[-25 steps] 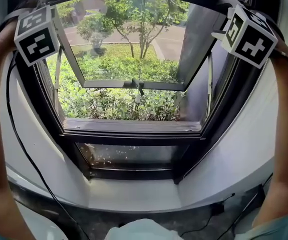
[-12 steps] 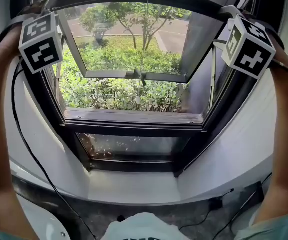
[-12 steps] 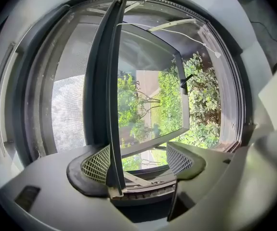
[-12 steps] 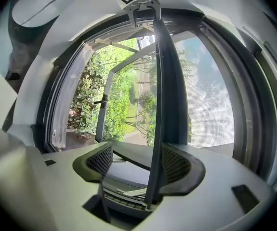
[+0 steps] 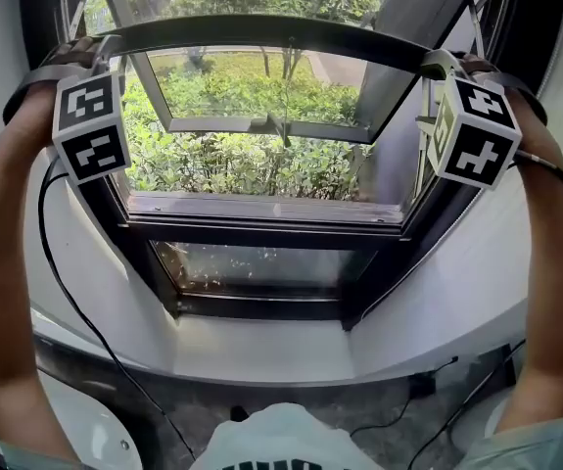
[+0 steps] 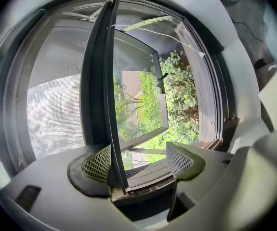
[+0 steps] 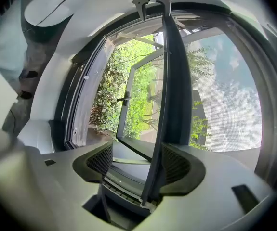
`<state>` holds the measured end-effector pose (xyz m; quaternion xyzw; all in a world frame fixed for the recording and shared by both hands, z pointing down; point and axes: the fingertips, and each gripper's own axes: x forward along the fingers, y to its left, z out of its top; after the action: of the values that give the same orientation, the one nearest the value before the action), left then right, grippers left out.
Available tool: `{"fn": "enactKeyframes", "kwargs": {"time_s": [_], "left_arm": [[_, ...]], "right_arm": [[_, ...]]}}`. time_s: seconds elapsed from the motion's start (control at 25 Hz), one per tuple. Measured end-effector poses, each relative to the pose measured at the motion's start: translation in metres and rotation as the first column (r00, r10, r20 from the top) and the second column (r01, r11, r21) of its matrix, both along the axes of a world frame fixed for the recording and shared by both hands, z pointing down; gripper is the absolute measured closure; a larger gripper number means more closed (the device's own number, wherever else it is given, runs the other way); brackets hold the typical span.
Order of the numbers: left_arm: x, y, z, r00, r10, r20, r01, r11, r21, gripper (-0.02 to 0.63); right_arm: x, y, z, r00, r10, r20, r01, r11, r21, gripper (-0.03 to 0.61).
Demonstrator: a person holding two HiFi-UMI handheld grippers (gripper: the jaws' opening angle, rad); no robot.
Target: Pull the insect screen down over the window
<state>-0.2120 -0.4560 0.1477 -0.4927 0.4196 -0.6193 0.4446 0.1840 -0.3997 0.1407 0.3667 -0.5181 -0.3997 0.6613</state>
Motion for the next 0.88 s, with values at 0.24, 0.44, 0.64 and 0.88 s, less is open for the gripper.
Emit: {"fn": "enactKeyframes", "kwargs": {"time_s": [0.24,0.44,0.64,0.88], "left_arm": [[0.002,0.004,0.044,1.000,0.018,0.007,-0.017,0.997,-0.069,0.270],[0.000,0.008,0.087,0.999,0.027,0.031,-0.023,0.991,-0.136,0.289],[0.001,0.010,0.109,0.999,0.032,0.040,-0.025,0.986,-0.167,0.291],[0.000,0.012,0.153,0.998,0.035,0.056,-0.021,0.972,-0.232,0.300]], "right_arm": [[0.002,0.005,0.045,1.000,0.005,0.001,-0.005,0.997,-0.083,0.259],[0.001,0.008,0.088,0.999,0.005,-0.043,-0.011,0.988,-0.154,0.259],[0.000,0.011,0.108,0.999,0.006,-0.039,-0.014,0.981,-0.195,0.259],[-0.002,0.013,0.153,1.000,-0.006,-0.014,0.002,0.971,-0.238,0.259]]}}
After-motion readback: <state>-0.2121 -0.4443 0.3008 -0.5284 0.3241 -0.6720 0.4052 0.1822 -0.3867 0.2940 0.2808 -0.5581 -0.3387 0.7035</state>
